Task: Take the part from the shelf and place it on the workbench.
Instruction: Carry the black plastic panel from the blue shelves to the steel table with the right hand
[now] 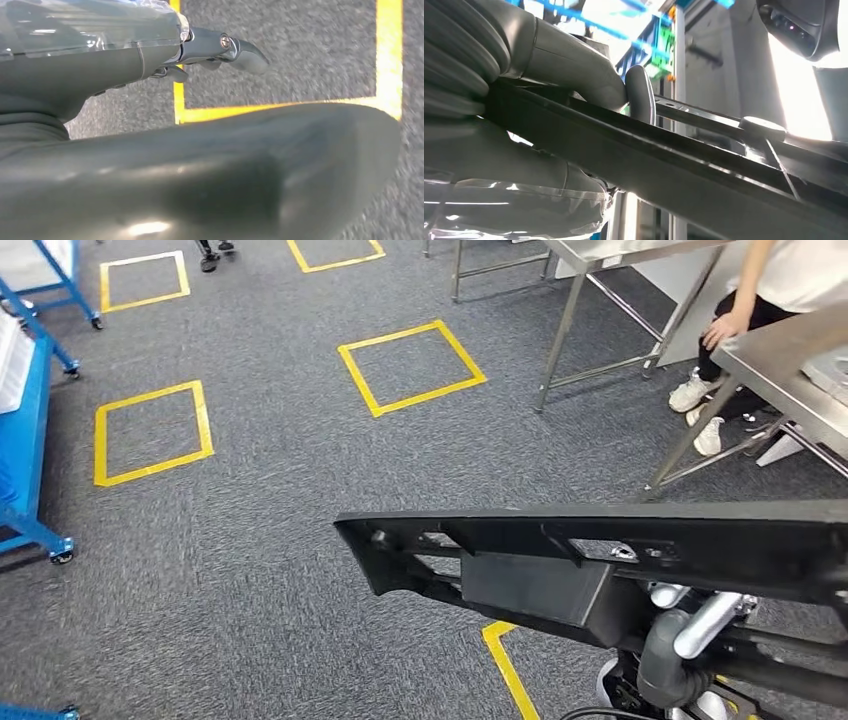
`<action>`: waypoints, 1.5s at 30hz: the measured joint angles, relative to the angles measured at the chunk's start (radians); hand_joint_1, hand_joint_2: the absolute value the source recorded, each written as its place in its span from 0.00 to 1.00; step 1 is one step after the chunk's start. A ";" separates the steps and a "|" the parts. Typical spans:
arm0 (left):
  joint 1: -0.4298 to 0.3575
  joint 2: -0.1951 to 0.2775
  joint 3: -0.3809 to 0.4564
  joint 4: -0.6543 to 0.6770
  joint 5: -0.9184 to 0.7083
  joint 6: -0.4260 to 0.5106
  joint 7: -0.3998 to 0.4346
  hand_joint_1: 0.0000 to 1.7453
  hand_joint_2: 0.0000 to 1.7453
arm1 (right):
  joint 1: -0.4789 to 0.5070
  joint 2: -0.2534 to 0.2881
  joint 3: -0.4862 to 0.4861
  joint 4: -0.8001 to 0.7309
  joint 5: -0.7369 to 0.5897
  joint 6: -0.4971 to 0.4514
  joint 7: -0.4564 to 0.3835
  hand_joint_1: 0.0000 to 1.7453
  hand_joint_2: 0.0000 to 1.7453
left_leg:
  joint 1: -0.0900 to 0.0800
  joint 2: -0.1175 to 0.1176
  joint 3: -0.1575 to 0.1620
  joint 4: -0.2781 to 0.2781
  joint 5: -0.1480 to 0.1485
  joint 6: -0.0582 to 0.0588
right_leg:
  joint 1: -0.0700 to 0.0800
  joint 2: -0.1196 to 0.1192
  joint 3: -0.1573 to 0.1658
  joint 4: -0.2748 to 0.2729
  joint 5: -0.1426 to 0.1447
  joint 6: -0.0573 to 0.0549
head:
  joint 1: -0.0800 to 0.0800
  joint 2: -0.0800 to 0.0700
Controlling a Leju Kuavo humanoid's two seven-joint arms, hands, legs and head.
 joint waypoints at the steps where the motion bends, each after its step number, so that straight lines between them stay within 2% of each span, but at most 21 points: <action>1: -0.004 0.000 0.002 0.000 -0.002 -0.004 0.000 0.00 0.00 | 0.004 0.006 -0.004 -0.010 0.005 0.002 0.000 1.00 1.00 | 0.002 -0.014 -0.001 0.013 -0.012 -0.005 | -0.003 0.012 0.004 -0.004 0.001 -0.006 | 0.000 0.000; 3: -0.006 0.000 0.006 -0.001 -0.006 -0.012 -0.002 0.00 0.00 | 0.010 0.021 -0.011 -0.027 0.012 0.009 0.000 1.00 1.00 | 0.006 -0.067 -0.035 0.098 -0.063 -0.011 | -0.007 0.035 0.013 -0.010 0.004 -0.017 | 0.000 0.000; 5: -0.004 0.000 0.011 -0.001 -0.009 -0.018 -0.005 0.00 0.00 | 0.016 0.030 -0.012 -0.031 0.018 0.015 0.000 1.00 1.00 | 0.006 -0.105 -0.108 0.239 -0.120 -0.013 | -0.004 0.062 0.014 -0.010 0.003 -0.023 | 0.000 0.000; 7: -0.002 0.000 0.014 -0.001 -0.010 -0.022 -0.007 0.00 0.00 | 0.024 0.032 -0.012 -0.032 0.023 0.018 0.000 1.00 1.00 | 0.006 -0.114 -0.149 0.296 -0.114 -0.011 | -0.001 0.094 0.017 -0.009 0.002 -0.025 | 0.000 0.000; 10: -0.004 0.000 0.016 -0.001 -0.008 -0.023 -0.008 0.00 0.00 | 0.027 0.032 -0.011 -0.031 0.032 0.018 0.000 1.00 1.00 | 0.007 -0.157 -0.092 0.123 0.004 0.000 | 0.000 0.136 0.024 -0.006 -0.003 -0.021 | 0.000 0.000; 13: -0.005 -0.002 0.018 -0.001 -0.010 -0.026 -0.008 0.00 0.00 | 0.022 0.031 0.000 -0.023 0.052 -0.014 0.000 1.00 1.00 | 0.007 -0.217 -0.050 0.011 0.036 0.010 | -0.005 0.172 0.014 -0.001 -0.004 -0.006 | 0.000 0.000; 15: -0.008 -0.005 0.017 -0.001 -0.019 -0.034 -0.007 0.00 0.00 | 0.011 0.026 0.015 -0.011 0.060 -0.050 0.000 1.00 1.00 | 0.006 -0.197 -0.047 0.003 0.038 0.017 | -0.008 0.186 0.007 0.000 -0.002 0.007 | 0.000 0.000; 17: -0.013 -0.009 0.017 -0.001 -0.034 -0.042 -0.007 0.00 0.00 | -0.031 0.010 0.026 0.018 0.052 -0.089 0.000 1.00 1.00 | 0.009 -0.169 -0.041 -0.007 0.041 0.029 | -0.005 0.139 -0.011 0.033 -0.023 0.019 | 0.000 0.000; 19: -0.015 -0.014 0.015 -0.001 -0.050 -0.048 -0.004 0.00 0.00 | -0.101 -0.012 0.032 0.078 0.033 -0.121 0.001 1.00 1.00 | 0.009 -0.137 -0.038 -0.012 0.042 0.037 | -0.006 0.074 -0.069 0.146 -0.081 0.029 | 0.000 0.000; 22: -0.017 -0.020 0.011 -0.001 -0.067 -0.057 -0.001 0.00 0.00 | -0.183 -0.035 0.036 0.172 0.008 -0.154 0.008 1.00 1.00 | 0.007 -0.093 -0.037 -0.011 0.039 0.037 | -0.016 0.051 -0.148 0.291 -0.120 0.041 | 0.000 0.000; 23: -0.018 -0.022 0.010 -0.001 -0.071 -0.061 0.000 0.00 0.00 | -0.206 -0.040 0.038 0.197 0.000 -0.160 0.012 1.00 1.00 | 0.008 -0.080 -0.035 -0.011 0.037 0.035 | -0.019 0.046 -0.138 0.268 -0.095 0.043 | 0.000 0.000; 26: -0.025 -0.029 0.009 -0.001 -0.077 -0.069 0.001 0.00 0.00 | -0.269 -0.051 0.055 0.250 -0.035 -0.163 0.024 1.00 1.00 | 0.004 -0.049 -0.025 -0.007 0.028 0.024 | -0.019 -0.004 -0.037 0.061 0.000 0.038 | 0.000 0.000; 28: -0.027 -0.031 0.009 -0.001 -0.079 -0.069 0.005 0.00 0.00 | -0.293 -0.056 0.073 0.267 -0.059 -0.154 0.028 1.00 1.00 | -0.001 -0.034 -0.021 -0.006 0.021 0.012 | -0.011 -0.021 -0.010 0.002 0.011 0.024 | 0.000 0.000; 30: -0.030 -0.034 0.009 -0.001 -0.078 -0.067 0.011 0.00 0.00 | -0.303 -0.060 0.091 0.276 -0.073 -0.141 0.029 1.00 1.00 | 0.000 -0.019 -0.016 -0.007 0.016 0.000 | -0.009 0.002 -0.012 0.001 0.011 0.010 | 0.000 0.000; 32: -0.032 -0.039 0.009 -0.001 -0.075 -0.062 0.016 0.00 0.00 | -0.310 -0.063 0.114 0.278 -0.085 -0.124 0.032 1.00 1.00 | 0.005 -0.044 -0.023 0.020 -0.006 -0.010 | -0.012 0.023 -0.009 -0.004 0.013 -0.002 | 0.000 0.000; 34: -0.031 -0.042 0.010 -0.001 -0.072 -0.054 0.018 0.00 0.00 | -0.315 -0.063 0.141 0.275 -0.097 -0.108 0.039 1.00 1.00 | 0.008 -0.091 -0.072 0.127 -0.064 -0.015 | -0.014 0.043 -0.006 -0.006 0.014 -0.012 | 0.000 0.000; 37: -0.023 -0.045 0.011 0.000 -0.070 -0.044 0.027 0.00 0.00 | -0.311 -0.063 0.179 0.269 -0.107 -0.094 0.048 1.00 1.00 | 0.007 -0.112 -0.166 0.299 -0.115 -0.014 | -0.009 0.082 -0.003 -0.005 0.011 -0.018 | 0.000 0.000; 39: -0.020 -0.047 0.012 0.000 -0.068 -0.038 0.031 0.00 0.00 | -0.306 -0.064 0.198 0.264 -0.116 -0.088 0.051 1.00 1.00 | 0.007 -0.119 -0.154 0.243 -0.055 -0.007 | -0.006 0.112 0.003 -0.005 0.009 -0.018 | 0.000 0.000; 41: -0.020 -0.049 0.014 0.000 -0.063 -0.036 0.032 0.00 0.00 | -0.306 -0.066 0.214 0.261 -0.133 -0.080 0.054 1.00 1.00 | 0.007 -0.157 -0.098 0.101 0.022 0.006 | -0.005 0.139 0.007 -0.004 0.006 -0.014 | 0.000 0.000; 43: -0.020 -0.050 0.019 0.000 -0.057 -0.036 0.029 0.00 0.00 | -0.307 -0.072 0.225 0.262 -0.153 -0.076 0.055 1.00 1.00 | 0.005 -0.190 -0.063 0.020 0.044 0.014 | -0.007 0.163 0.004 -0.002 0.005 -0.004 | 0.000 0.000; 45: -0.022 -0.052 0.022 0.000 -0.054 -0.036 0.027 0.00 0.00 | -0.307 -0.081 0.232 0.264 -0.171 -0.069 0.055 1.00 1.00 | 0.003 -0.180 -0.055 0.007 0.040 0.021 | -0.011 0.183 -0.001 -0.003 0.007 0.011 | 0.000 0.000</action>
